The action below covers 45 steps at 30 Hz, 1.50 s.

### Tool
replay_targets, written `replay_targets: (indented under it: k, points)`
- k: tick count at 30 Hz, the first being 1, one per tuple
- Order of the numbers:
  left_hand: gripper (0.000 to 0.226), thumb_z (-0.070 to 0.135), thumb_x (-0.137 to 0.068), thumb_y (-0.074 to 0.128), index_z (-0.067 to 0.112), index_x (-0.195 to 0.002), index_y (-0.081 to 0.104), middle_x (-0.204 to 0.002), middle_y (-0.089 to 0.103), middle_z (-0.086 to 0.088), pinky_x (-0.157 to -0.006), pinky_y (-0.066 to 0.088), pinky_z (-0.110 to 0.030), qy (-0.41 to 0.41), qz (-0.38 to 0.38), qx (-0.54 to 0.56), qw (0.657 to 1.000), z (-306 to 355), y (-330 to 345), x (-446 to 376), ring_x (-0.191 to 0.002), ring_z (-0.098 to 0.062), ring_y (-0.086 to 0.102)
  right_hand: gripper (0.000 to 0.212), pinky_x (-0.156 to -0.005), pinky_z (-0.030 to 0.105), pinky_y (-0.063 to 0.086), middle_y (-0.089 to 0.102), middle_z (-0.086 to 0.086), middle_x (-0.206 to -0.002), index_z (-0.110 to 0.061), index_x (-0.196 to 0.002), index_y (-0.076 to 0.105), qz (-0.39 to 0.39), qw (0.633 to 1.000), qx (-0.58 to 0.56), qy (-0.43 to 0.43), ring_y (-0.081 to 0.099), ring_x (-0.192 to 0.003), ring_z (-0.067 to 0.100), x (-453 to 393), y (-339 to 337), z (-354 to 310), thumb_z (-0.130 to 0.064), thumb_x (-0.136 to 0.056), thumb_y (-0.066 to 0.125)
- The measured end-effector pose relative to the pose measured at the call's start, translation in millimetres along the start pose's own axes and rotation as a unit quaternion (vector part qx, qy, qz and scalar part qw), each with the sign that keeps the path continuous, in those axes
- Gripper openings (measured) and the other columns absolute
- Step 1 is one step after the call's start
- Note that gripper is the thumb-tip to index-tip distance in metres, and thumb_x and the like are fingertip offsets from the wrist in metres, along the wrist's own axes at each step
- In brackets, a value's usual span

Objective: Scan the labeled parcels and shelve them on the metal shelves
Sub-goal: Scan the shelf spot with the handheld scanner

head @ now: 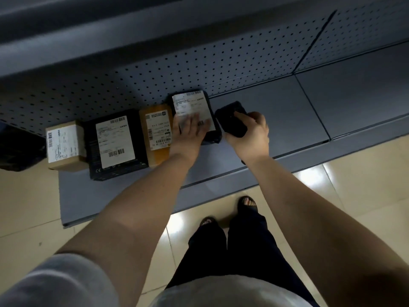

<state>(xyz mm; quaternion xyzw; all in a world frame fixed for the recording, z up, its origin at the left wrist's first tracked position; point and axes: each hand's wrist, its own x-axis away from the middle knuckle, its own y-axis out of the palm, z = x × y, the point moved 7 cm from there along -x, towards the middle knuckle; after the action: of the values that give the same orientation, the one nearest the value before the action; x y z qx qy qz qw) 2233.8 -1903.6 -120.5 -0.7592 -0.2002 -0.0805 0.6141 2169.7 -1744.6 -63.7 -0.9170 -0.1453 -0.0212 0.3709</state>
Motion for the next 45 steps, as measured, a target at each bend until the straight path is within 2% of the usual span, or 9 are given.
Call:
replay_targets:
  k: [4,8,14,17,20,26,35,39,45]
  points:
    - [0.085,0.027,-0.104,0.045,0.031,-0.154,-0.024,-0.165,-0.022,-0.010,-0.118,-0.007,-0.065,-0.013,-0.005,0.034,0.999,-16.8,8.9,-12.4,-0.152,-0.031,-0.015,0.061,-0.102,0.054,0.041,0.043,0.005,-0.133,-0.029,-0.134,0.058,0.011,1.000,-0.024,0.009,0.039,-0.124,0.032,-5.7,3.4,2.6,-0.035,-0.077,0.076]
    - [0.078,0.053,-0.102,0.036,0.029,-0.158,-0.014,-0.166,-0.017,-0.006,-0.116,-0.001,-0.069,-0.027,0.014,0.061,0.998,-0.6,-5.8,-4.0,-0.152,-0.038,-0.010,0.058,-0.100,0.053,0.042,0.044,0.005,-0.130,-0.028,-0.132,0.060,0.033,0.998,-0.039,0.027,0.041,-0.121,0.031,5.5,-11.8,21.1,-0.033,-0.076,0.076]
    - [0.079,0.054,-0.096,0.050,0.030,-0.159,0.008,-0.167,0.003,-0.009,-0.117,0.007,-0.067,0.088,0.085,0.095,0.988,94.7,-70.4,8.6,-0.152,-0.037,0.006,0.057,-0.102,0.051,0.041,0.045,0.002,-0.130,-0.031,-0.131,0.060,0.112,0.989,-0.038,0.087,0.043,-0.121,0.028,31.8,-90.8,84.1,-0.032,-0.076,0.076]
    - [0.082,0.064,-0.092,0.047,0.031,-0.158,0.012,-0.167,0.007,-0.011,-0.117,0.008,-0.067,0.143,0.106,0.070,0.982,157.4,-107.4,8.8,-0.151,-0.036,0.009,0.058,-0.100,0.050,0.042,0.046,0.003,-0.132,-0.029,-0.132,0.060,0.154,0.981,-0.012,0.114,0.043,-0.121,0.028,44.3,-148.9,119.8,-0.032,-0.076,0.078]
    - [0.081,0.075,-0.092,0.031,0.032,-0.158,0.012,-0.167,0.004,-0.010,-0.117,0.006,-0.067,0.197,0.125,0.051,0.971,225.3,-149.1,7.6,-0.152,-0.036,0.006,0.058,-0.099,0.047,0.043,0.046,0.001,-0.133,-0.032,-0.132,0.060,0.189,0.972,0.013,0.137,0.046,-0.120,0.028,51.3,-211.5,154.6,-0.030,-0.076,0.077]
    - [0.081,0.078,-0.090,0.022,0.034,-0.158,0.017,-0.167,0.005,-0.008,-0.117,0.001,-0.066,0.280,0.145,0.042,0.948,389.8,-232.7,-9.0,-0.152,-0.034,0.002,0.062,-0.101,0.048,0.041,0.044,0.003,-0.137,-0.032,-0.133,0.059,0.251,0.950,0.059,0.174,0.043,-0.123,0.029,60.2,-354.5,244.9,-0.031,-0.074,0.076]
    - [0.072,0.073,-0.094,0.025,0.038,-0.157,0.020,-0.167,0.007,-0.005,-0.117,0.010,-0.059,0.338,0.148,0.075,0.926,659.6,-347.1,-13.4,-0.150,-0.034,0.008,0.059,-0.100,0.046,0.041,0.040,-0.004,-0.140,-0.039,-0.132,0.056,0.337,0.903,0.020,0.266,0.042,-0.124,0.023,107.5,-573.3,404.5,-0.035,-0.076,0.075]
    - [0.067,0.071,-0.095,0.029,0.038,-0.154,0.030,-0.166,0.014,-0.002,-0.118,0.009,-0.061,0.353,0.146,0.109,0.918,755.2,-386.9,-19.9,-0.150,-0.033,0.010,0.058,-0.102,0.046,0.039,0.038,-0.005,-0.143,-0.039,-0.132,0.056,0.356,0.883,0.015,0.304,0.038,-0.127,0.021,116.2,-643.6,464.9,-0.035,-0.077,0.075]
    - [0.077,0.076,-0.089,0.039,0.037,-0.155,0.025,-0.165,0.014,-0.007,-0.117,0.009,-0.063,0.370,0.126,0.085,0.917,884.4,-436.2,-69.4,-0.150,-0.036,0.010,0.057,-0.104,0.046,0.038,0.037,-0.007,-0.143,-0.041,-0.131,0.055,0.376,0.862,-0.001,0.339,0.037,-0.128,0.017,85.4,-733.8,548.1,-0.036,-0.078,0.074]
